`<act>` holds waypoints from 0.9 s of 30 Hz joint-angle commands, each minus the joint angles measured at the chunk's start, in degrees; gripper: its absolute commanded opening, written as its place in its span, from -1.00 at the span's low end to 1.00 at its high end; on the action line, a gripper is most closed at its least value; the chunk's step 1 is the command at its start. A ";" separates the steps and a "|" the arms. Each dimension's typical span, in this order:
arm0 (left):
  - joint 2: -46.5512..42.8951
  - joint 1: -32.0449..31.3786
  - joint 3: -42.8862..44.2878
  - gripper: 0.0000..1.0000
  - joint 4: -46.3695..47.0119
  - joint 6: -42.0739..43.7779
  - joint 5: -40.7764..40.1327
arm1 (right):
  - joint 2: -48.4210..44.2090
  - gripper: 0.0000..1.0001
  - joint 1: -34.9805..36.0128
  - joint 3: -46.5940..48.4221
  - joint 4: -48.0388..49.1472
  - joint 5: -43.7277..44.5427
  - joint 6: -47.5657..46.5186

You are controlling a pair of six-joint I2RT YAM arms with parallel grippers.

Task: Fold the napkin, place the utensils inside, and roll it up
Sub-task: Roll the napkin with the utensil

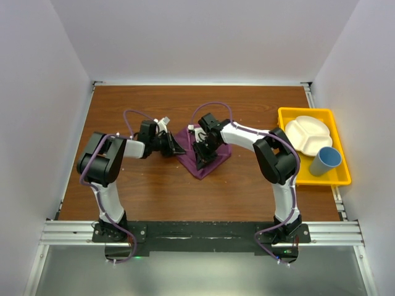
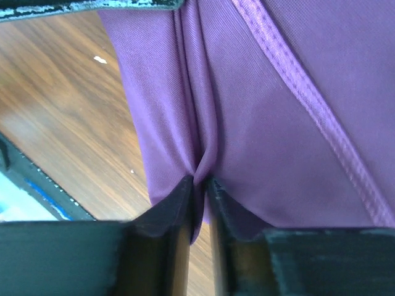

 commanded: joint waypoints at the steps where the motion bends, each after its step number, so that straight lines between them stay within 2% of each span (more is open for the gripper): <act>1: 4.78 -0.02 -0.88 -1.00 -7.95 5.29 -9.31 | -1.03 -0.34 -0.50 -0.11 -6.75 15.82 -5.03; 4: 5.22 -0.02 -1.14 -1.00 -8.93 5.20 -10.10 | -3.07 -0.22 -0.32 0.51 -8.24 17.76 -5.12; 13: 5.57 -0.02 -0.62 -1.00 -9.89 4.32 -10.01 | -7.73 -0.16 0.03 -3.61 -8.51 17.85 -4.59; 14: 5.66 -0.02 -0.53 -1.00 -10.07 4.32 -10.19 | -7.64 -0.18 0.03 -4.14 -7.64 17.85 -4.42; 18: 6.10 -0.02 0.09 -1.00 -10.68 4.41 -10.28 | -5.45 -0.55 0.03 -4.50 -6.93 19.25 -3.89; 21: 6.54 -0.02 0.79 -1.00 -12.09 4.41 -10.19 | -4.83 -0.61 0.20 -3.18 -7.71 21.19 -4.33; 25: 6.37 -0.02 1.93 -1.00 -14.02 4.32 -10.10 | -10.69 -0.38 1.35 -1.42 -8.25 24.96 -4.06; 27: 6.19 -0.02 2.20 -1.00 -14.64 3.97 -9.84 | -13.43 -0.14 2.05 -1.24 -6.06 24.89 -4.33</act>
